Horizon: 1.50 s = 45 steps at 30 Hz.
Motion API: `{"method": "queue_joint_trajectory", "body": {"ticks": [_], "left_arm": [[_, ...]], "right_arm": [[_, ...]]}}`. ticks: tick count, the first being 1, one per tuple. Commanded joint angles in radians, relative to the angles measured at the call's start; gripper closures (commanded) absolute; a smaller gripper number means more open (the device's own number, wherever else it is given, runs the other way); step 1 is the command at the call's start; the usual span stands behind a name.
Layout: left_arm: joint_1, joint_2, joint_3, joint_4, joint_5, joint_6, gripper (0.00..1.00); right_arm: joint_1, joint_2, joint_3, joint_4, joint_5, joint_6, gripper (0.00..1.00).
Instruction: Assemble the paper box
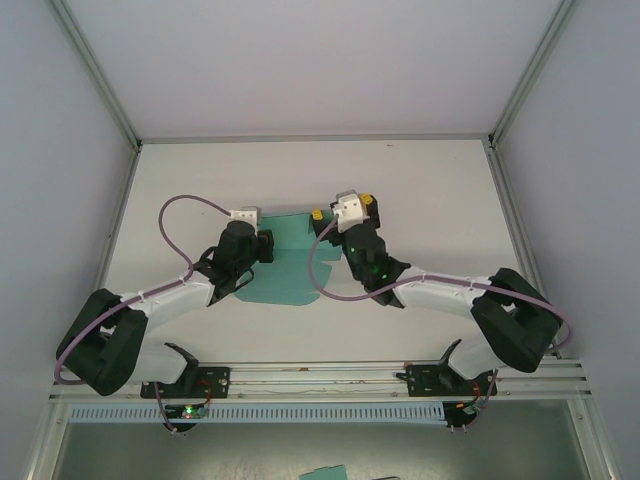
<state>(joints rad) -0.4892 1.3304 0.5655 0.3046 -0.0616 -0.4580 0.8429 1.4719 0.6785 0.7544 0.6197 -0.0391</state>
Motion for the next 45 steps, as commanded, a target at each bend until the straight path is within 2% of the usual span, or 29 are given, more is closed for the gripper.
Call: {"method": "queue_joint_trajectory", "body": {"ticks": [1, 7, 11, 14, 16, 20, 25, 31, 36, 38, 42, 45], "left_arm": [[-0.019, -0.028, 0.043, 0.044, 0.004, -0.023, 1.00], [-0.019, -0.073, 0.019, 0.017, -0.088, -0.032, 1.00], [-0.017, -0.115, 0.000, 0.010, -0.104, -0.032, 1.00], [-0.017, -0.136, 0.009, -0.018, -0.088, -0.023, 1.00], [-0.017, -0.147, 0.006, -0.010, -0.069, -0.022, 1.00], [-0.017, -0.163, 0.004, -0.013, -0.041, -0.007, 1.00], [-0.017, -0.172, -0.017, -0.002, -0.004, 0.038, 1.00], [-0.016, -0.194, -0.078, 0.075, 0.015, 0.084, 1.00], [-0.017, -0.218, -0.111, 0.104, 0.024, 0.123, 1.00], [-0.017, -0.223, -0.119, 0.101, -0.013, 0.120, 1.00], [-0.017, -0.232, -0.115, 0.063, -0.075, 0.118, 1.00], [-0.017, -0.235, -0.117, 0.066, -0.072, 0.112, 1.00]], "right_arm": [[0.036, -0.026, -0.019, 0.114, 0.160, 0.027, 0.02], [0.013, -0.291, -0.061, -0.410, -0.036, 0.109, 0.01], [-0.032, -0.498, -0.148, -0.629, -0.217, 0.171, 0.02], [-0.051, -0.582, -0.216, -0.642, -0.298, 0.200, 0.01], [-0.066, -0.582, -0.239, -0.619, -0.328, 0.205, 0.01], [-0.074, -0.511, -0.219, -0.530, -0.303, 0.183, 0.01], [-0.090, -0.400, -0.146, -0.424, -0.339, 0.110, 0.01], [-0.099, -0.296, -0.032, -0.524, -0.343, 0.103, 0.01], [-0.115, -0.296, 0.001, -0.612, -0.369, 0.118, 0.01], [-0.122, -0.303, 0.028, -0.672, -0.368, 0.132, 0.01], [-0.122, -0.343, 0.029, -0.734, -0.423, 0.150, 0.01], [-0.130, -0.349, 0.022, -0.727, -0.504, 0.174, 0.01]]}}
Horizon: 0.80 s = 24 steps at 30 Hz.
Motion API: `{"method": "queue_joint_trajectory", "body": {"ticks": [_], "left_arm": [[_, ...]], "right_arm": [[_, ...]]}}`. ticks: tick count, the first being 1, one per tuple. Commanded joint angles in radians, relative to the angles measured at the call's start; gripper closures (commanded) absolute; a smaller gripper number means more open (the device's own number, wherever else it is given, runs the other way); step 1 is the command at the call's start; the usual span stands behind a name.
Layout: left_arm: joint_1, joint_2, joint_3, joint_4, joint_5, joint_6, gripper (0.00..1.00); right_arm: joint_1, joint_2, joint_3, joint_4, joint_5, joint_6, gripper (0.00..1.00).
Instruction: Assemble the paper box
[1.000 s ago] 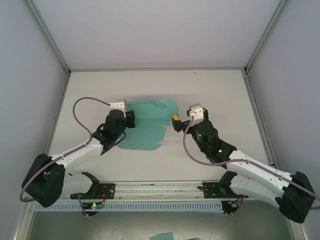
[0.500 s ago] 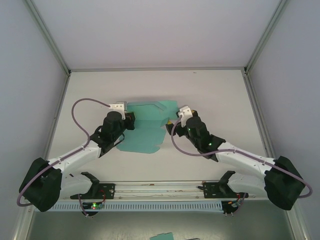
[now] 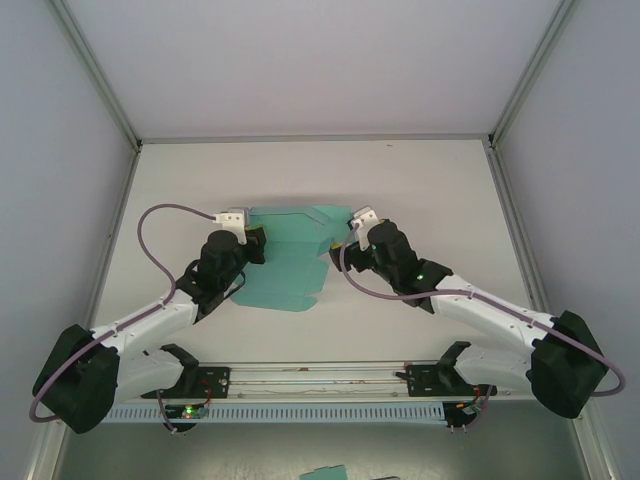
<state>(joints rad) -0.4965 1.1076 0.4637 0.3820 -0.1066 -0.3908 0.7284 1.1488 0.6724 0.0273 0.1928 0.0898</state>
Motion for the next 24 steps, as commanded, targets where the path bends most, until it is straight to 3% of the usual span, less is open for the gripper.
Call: {"method": "queue_joint_trajectory", "body": {"ticks": [1, 5, 11, 15, 19, 24], "left_arm": [[-0.010, -0.012, -0.014, -0.011, -0.024, 0.040, 1.00], [-0.010, -0.004, -0.012, -0.016, -0.013, 0.056, 1.00], [-0.010, -0.002, -0.004, -0.050, -0.072, 0.032, 1.00], [-0.010, 0.000, 0.001, -0.040, -0.031, 0.024, 1.00], [-0.010, -0.003, 0.012, -0.038, -0.007, 0.005, 1.00], [-0.010, -0.007, 0.013, -0.037, 0.010, -0.011, 1.00]], "right_arm": [[-0.015, -0.017, 0.030, 0.007, -0.112, 0.048, 0.02], [-0.015, 0.032, 0.073, -0.024, -0.178, 0.047, 0.01], [-0.017, 0.006, 0.089, -0.116, -0.115, 0.060, 0.02], [-0.018, 0.000, 0.052, -0.034, -0.153, 0.080, 0.01], [-0.008, 0.091, 0.060, 0.094, -0.217, 0.080, 0.01], [0.026, 0.206, 0.108, 0.237, -0.067, 0.075, 0.02]]}}
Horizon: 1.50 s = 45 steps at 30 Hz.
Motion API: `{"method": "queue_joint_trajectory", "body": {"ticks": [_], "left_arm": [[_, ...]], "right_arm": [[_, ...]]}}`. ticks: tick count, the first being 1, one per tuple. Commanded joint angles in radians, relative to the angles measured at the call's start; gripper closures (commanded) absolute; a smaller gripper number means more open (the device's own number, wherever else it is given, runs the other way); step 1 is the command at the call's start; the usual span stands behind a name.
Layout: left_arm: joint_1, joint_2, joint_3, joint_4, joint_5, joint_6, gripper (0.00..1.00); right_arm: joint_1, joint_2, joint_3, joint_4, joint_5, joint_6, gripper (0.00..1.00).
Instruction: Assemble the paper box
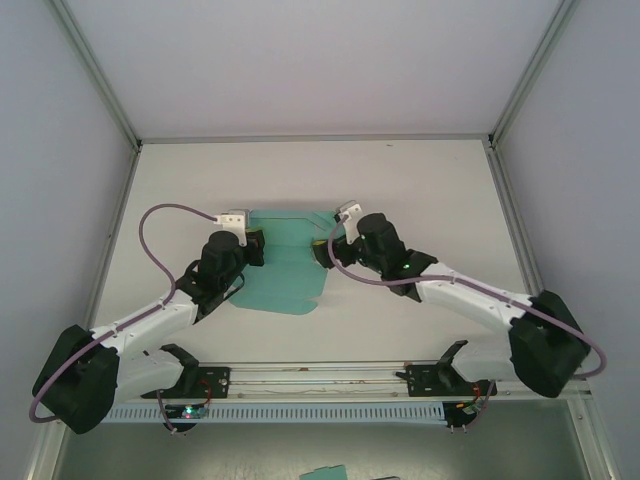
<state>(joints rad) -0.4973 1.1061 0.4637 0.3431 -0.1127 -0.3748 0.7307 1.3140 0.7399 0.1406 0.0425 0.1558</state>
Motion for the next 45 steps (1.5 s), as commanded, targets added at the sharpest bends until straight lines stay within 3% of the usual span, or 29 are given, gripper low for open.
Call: {"method": "queue_joint_trajectory", "body": {"ticks": [1, 8, 10, 12, 18, 21, 24, 27, 30, 33, 37, 40, 45], "left_arm": [[-0.009, -0.003, 0.014, 0.003, 0.010, -0.036, 1.00], [-0.010, 0.013, 0.026, -0.005, -0.015, -0.089, 1.00], [-0.009, 0.022, 0.034, -0.020, -0.040, -0.104, 1.00], [-0.009, 0.034, 0.048, -0.044, -0.076, -0.122, 1.00], [-0.009, 0.079, 0.067, -0.060, -0.089, -0.115, 1.00], [-0.008, 0.079, 0.053, -0.023, -0.058, -0.091, 1.00], [-0.008, 0.067, 0.052, -0.014, -0.012, -0.044, 1.00], [-0.009, 0.039, 0.039, 0.003, 0.026, -0.018, 1.00], [-0.010, 0.022, 0.021, 0.037, 0.056, 0.007, 1.00], [-0.009, 0.014, 0.015, 0.045, 0.044, 0.019, 1.00], [-0.009, 0.022, 0.023, 0.065, 0.074, 0.032, 1.00], [-0.010, 0.039, 0.037, 0.052, 0.044, 0.031, 1.00], [-0.009, 0.096, 0.053, 0.073, -0.023, 0.027, 1.00]], "right_arm": [[0.038, 0.060, 0.058, 0.126, 0.143, -0.001, 0.02], [0.143, 0.168, 0.114, 0.128, 0.571, -0.008, 0.01], [0.174, 0.165, 0.114, 0.118, 0.660, -0.054, 0.01], [0.190, 0.126, 0.105, 0.089, 0.663, -0.089, 0.01], [0.182, -0.134, -0.010, -0.050, 0.452, -0.084, 0.01], [0.155, -0.306, -0.103, -0.066, 0.411, -0.066, 0.02], [0.033, -0.457, -0.162, -0.074, 0.263, -0.009, 0.01], [-0.166, -0.521, -0.181, -0.070, 0.059, 0.079, 0.02], [-0.325, -0.482, -0.172, -0.063, -0.017, 0.174, 0.02], [-0.380, -0.392, -0.144, -0.027, -0.149, 0.169, 0.05], [-0.351, -0.238, -0.084, 0.040, -0.471, 0.124, 0.11], [-0.305, -0.160, -0.052, 0.093, -0.630, 0.111, 0.14], [-0.201, -0.108, -0.022, 0.092, -0.655, -0.010, 0.14]]}}
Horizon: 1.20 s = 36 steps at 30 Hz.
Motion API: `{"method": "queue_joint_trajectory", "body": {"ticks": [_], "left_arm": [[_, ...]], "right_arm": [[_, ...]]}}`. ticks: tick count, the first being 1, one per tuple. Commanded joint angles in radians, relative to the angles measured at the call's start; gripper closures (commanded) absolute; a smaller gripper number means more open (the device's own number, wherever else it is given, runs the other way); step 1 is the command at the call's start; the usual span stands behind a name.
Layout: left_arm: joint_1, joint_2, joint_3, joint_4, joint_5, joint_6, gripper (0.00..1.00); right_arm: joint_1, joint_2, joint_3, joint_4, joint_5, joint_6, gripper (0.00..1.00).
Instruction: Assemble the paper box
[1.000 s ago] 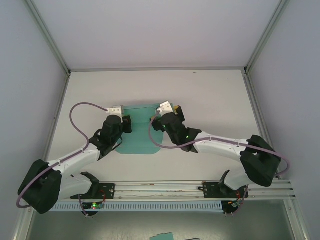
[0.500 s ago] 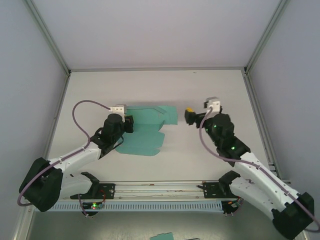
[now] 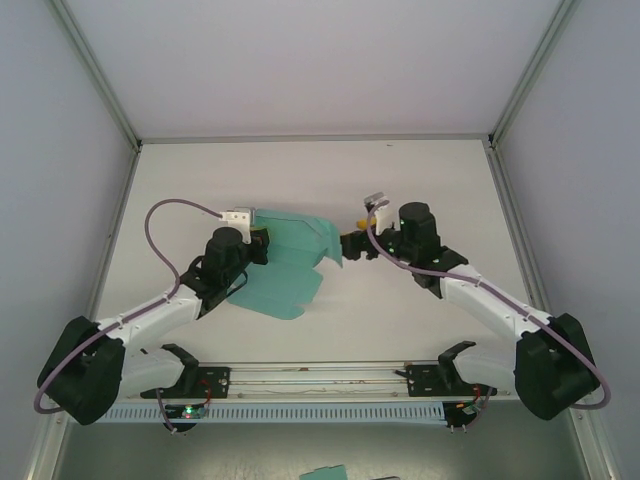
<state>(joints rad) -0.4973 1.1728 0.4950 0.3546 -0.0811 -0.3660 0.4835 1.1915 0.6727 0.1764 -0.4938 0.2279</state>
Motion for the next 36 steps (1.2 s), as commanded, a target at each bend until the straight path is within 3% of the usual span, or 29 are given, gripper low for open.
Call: {"method": "queue_joint_trajectory", "body": {"ticks": [1, 8, 14, 22, 30, 36], "left_arm": [[-0.009, 0.040, 0.028, 0.064, -0.049, 0.016, 1.00], [-0.010, 0.070, 0.048, 0.082, -0.010, 0.014, 1.00], [-0.009, 0.042, 0.043, 0.068, -0.007, 0.015, 1.00], [-0.012, 0.038, 0.048, 0.038, -0.083, -0.001, 1.00], [-0.024, 0.066, 0.088, -0.019, -0.103, 0.007, 1.00], [-0.032, 0.071, 0.090, -0.007, -0.113, 0.005, 1.00]], "right_arm": [[0.061, 0.029, 0.058, 0.050, -0.119, -0.095, 0.14], [0.117, 0.148, 0.128, 0.058, -0.133, -0.100, 0.17], [0.123, 0.249, 0.163, 0.086, -0.038, -0.047, 0.34], [0.206, 0.287, 0.195, -0.031, 0.321, 0.006, 0.36], [0.262, 0.374, 0.271, -0.101, 0.493, 0.059, 0.41], [0.264, 0.433, 0.300, -0.139, 0.499, 0.097, 0.42]]}}
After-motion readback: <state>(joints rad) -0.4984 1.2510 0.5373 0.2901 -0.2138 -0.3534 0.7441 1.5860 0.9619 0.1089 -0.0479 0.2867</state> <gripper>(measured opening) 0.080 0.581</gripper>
